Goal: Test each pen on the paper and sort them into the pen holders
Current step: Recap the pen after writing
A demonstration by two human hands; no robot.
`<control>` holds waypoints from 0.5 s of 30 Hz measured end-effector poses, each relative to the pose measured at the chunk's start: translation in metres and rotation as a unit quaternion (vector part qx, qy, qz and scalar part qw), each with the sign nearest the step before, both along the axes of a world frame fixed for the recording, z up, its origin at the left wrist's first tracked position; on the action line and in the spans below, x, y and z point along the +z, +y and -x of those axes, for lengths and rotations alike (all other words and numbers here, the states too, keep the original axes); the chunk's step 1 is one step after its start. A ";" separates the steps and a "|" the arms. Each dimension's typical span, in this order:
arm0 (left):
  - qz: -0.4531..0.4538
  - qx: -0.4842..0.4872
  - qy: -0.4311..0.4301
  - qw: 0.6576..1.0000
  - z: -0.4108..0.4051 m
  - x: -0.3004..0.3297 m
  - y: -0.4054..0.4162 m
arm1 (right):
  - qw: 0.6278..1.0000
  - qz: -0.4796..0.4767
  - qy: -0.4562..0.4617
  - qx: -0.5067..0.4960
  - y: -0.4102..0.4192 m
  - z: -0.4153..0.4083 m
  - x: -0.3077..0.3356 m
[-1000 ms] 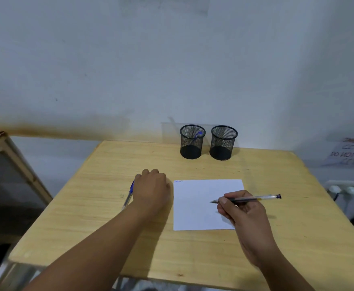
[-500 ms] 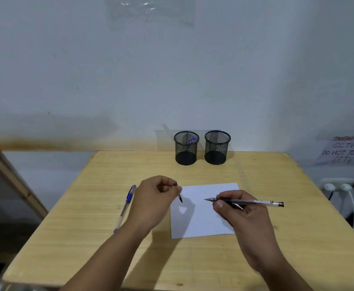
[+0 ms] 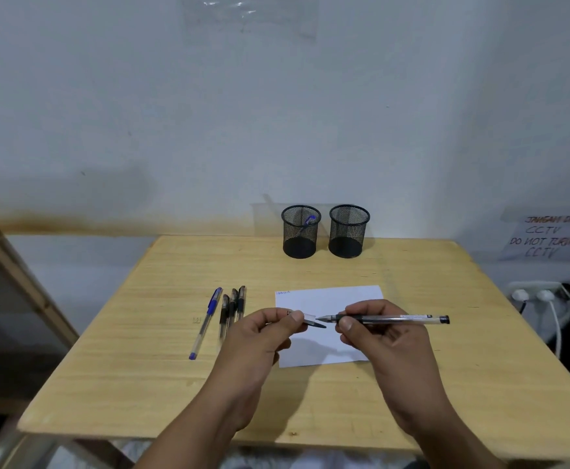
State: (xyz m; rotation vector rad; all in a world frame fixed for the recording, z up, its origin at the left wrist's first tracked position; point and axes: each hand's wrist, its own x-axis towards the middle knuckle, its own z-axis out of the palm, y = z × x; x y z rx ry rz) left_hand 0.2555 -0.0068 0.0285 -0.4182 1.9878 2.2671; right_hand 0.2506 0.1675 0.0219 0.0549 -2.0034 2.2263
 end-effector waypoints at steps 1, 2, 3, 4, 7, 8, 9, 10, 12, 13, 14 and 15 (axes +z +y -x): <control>-0.010 -0.002 0.000 1.000 -0.002 -0.001 -0.001 | 1.000 0.005 -0.002 0.001 -0.001 -0.001 -0.001; -0.020 -0.002 -0.001 1.000 -0.004 -0.002 -0.002 | 1.000 0.009 -0.003 0.004 -0.002 -0.003 -0.001; -0.030 0.000 -0.003 1.000 -0.005 -0.002 -0.003 | 1.000 0.011 -0.003 0.006 -0.004 -0.005 -0.001; -0.040 0.001 -0.004 0.999 -0.007 -0.003 -0.004 | 1.000 0.012 -0.002 0.009 -0.005 -0.007 -0.001; -0.070 -0.008 -0.008 0.998 -0.013 -0.003 -0.007 | 1.000 0.012 -0.003 0.014 -0.011 -0.012 -0.001; -0.075 -0.013 -0.007 0.997 -0.014 -0.003 -0.008 | 1.000 0.016 -0.005 0.014 -0.013 -0.013 -0.002; -0.078 -0.018 -0.006 0.997 -0.016 -0.002 -0.009 | 1.000 0.019 -0.007 0.014 -0.016 -0.014 -0.002; -0.078 -0.021 -0.004 0.997 -0.018 -0.002 -0.010 | 1.000 0.020 -0.008 0.015 -0.019 -0.016 -0.003; -0.081 -0.018 -0.002 0.997 -0.021 -0.002 -0.011 | 1.000 0.017 -0.008 0.018 -0.024 -0.019 -0.005; -0.082 -0.015 -0.001 0.997 -0.023 -0.002 -0.012 | 1.000 0.013 -0.009 0.019 -0.026 -0.020 -0.006; -0.079 -0.014 0.002 0.997 -0.025 -0.003 -0.013 | 1.000 0.011 -0.011 0.019 -0.028 -0.022 -0.006; -0.072 -0.014 0.005 0.997 -0.026 -0.003 -0.014 | 1.000 0.012 -0.014 0.016 -0.030 -0.024 -0.007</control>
